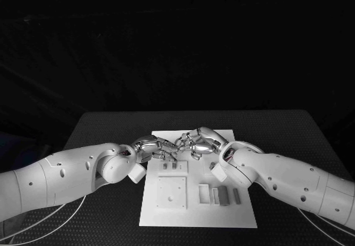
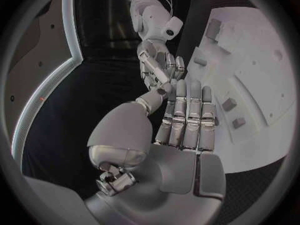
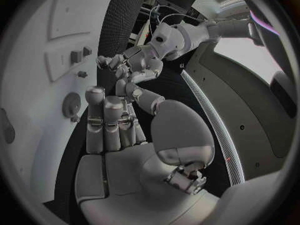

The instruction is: Assemble the parts on the task board

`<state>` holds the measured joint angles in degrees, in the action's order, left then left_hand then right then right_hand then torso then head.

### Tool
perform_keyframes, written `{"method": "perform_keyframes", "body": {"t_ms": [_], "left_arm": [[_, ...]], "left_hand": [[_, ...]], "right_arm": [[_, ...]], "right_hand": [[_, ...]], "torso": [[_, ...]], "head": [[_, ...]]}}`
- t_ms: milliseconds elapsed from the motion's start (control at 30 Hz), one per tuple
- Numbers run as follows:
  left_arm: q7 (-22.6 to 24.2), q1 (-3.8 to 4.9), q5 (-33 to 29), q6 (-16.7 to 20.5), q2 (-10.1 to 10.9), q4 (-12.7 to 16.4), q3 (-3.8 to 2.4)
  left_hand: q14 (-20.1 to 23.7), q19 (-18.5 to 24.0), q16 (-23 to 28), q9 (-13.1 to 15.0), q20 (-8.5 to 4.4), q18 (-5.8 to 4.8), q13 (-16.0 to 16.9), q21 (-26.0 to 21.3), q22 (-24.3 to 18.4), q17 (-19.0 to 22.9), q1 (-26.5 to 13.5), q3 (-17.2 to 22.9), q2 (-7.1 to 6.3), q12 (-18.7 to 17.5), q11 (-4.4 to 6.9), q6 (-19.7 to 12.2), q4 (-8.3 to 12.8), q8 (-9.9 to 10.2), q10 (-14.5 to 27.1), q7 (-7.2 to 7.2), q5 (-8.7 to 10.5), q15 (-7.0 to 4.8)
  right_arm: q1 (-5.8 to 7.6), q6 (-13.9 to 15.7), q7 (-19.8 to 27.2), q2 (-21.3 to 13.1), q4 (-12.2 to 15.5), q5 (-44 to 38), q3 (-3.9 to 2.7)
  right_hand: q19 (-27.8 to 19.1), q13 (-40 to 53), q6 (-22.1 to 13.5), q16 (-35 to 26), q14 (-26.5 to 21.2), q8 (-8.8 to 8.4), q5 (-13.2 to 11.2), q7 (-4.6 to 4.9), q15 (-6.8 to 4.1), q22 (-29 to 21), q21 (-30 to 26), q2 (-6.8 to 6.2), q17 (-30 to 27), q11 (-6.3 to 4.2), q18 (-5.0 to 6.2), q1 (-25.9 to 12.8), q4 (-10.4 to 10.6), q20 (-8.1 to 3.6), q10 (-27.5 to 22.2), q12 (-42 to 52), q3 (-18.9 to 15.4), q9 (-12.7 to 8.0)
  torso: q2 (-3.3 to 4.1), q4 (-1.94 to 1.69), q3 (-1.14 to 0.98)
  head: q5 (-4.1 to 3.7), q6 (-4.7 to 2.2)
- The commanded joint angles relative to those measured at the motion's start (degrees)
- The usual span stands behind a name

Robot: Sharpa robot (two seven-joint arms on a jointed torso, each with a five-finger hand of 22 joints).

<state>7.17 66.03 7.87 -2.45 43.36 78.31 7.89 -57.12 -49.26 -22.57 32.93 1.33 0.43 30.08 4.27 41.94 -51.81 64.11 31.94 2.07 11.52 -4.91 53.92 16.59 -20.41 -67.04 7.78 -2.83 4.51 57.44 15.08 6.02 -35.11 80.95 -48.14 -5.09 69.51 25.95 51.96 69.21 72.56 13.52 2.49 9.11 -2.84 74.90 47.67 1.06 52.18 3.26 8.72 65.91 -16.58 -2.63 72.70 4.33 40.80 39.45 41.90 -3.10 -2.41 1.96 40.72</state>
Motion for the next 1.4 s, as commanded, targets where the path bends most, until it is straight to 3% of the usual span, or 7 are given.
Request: {"method": "perform_keyframes", "body": {"t_ms": [33,633,1400], "left_arm": [[0.16,0.05,-1.19,-1.23,-0.04,0.08,-0.04],[0.01,0.05,-2.16,-4.93,-0.02,-0.04,-0.04],[-2.83,0.05,-2.16,-3.43,0.22,-0.41,-0.04]], "left_hand": [[-0.21,-0.23,0.42,-0.10,-0.05,-0.43,0.35,-0.02,0.06,-0.14,-0.79,0.04,-0.18,0.02,0.14,-0.67,-0.14,0.49,0.48,0.18,0.01,0.22],[0.89,0.85,1.77,-0.58,0.36,-0.43,2.20,-0.21,0.13,-0.97,-3.04,0.34,-0.68,-1.58,-0.95,-3.69,-0.12,2.87,3.23,1.76,0.00,0.81],[0.74,0.85,2.39,-1.39,0.12,-0.43,4.39,0.09,0.56,-2.10,-6.81,-2.01,-3.10,-2.36,-1.48,-8.81,-0.27,5.65,4.65,3.98,0.01,0.78]], "right_arm": [[-0.04,-0.80,0.75,0.01,0.04,-0.12,-0.01],[-0.04,-1.29,0.69,0.02,0.01,-0.12,-0.01],[-0.04,-1.06,0.95,-0.01,0.38,0.36,-0.01]], "right_hand": [[-0.12,-0.11,0.40,0.03,-0.09,0.09,0.28,-0.13,-0.43,0.89,-0.14,0.91,-0.06,-0.11,6.28,-0.02,0.00,0.20,0.44,0.28,0.64,-0.08],[-0.15,-0.16,0.57,-0.02,-0.09,0.10,0.27,-0.18,-0.47,0.93,-0.16,1.18,-0.08,-0.15,6.28,-0.13,-0.06,0.20,0.62,0.27,1.26,-0.16],[-0.14,-0.15,0.83,-0.06,-0.06,0.19,0.27,-0.29,-0.58,0.99,-0.11,0.98,-0.10,-0.27,6.28,-0.39,-0.11,0.18,0.97,0.36,1.55,-0.19]], "torso": [[0.01,-0.01,-0.01],[0.00,0.00,-0.01],[-0.02,-0.03,-0.01]], "head": [[-0.08,0.05],[-0.11,0.08],[-0.08,0.07]]}}
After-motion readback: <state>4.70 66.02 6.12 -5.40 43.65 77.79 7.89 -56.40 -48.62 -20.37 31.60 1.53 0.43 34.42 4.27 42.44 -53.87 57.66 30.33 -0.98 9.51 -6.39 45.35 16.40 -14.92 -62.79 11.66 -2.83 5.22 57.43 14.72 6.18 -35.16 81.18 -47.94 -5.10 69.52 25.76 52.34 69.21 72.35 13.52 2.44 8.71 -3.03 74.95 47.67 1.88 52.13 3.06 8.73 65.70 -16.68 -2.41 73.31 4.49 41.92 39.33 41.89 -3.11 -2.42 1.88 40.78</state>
